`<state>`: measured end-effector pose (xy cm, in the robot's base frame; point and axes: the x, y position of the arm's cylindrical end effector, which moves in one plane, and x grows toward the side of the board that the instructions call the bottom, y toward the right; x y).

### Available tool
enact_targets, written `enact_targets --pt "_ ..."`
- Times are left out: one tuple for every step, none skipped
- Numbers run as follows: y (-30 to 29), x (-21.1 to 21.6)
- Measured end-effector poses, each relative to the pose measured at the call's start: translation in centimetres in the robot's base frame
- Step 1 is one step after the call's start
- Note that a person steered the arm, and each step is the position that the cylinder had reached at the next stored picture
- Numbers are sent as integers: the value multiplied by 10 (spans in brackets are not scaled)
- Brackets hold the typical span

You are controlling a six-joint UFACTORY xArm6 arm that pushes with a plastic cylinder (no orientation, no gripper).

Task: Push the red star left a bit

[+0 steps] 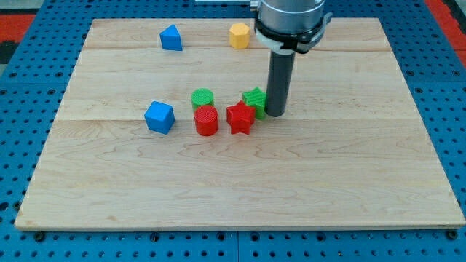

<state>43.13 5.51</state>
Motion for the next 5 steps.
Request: enact_targets --pt "-20 -22" --pt "-17 -61" --pt "14 -60" --pt "15 -8" --pt "-30 7"
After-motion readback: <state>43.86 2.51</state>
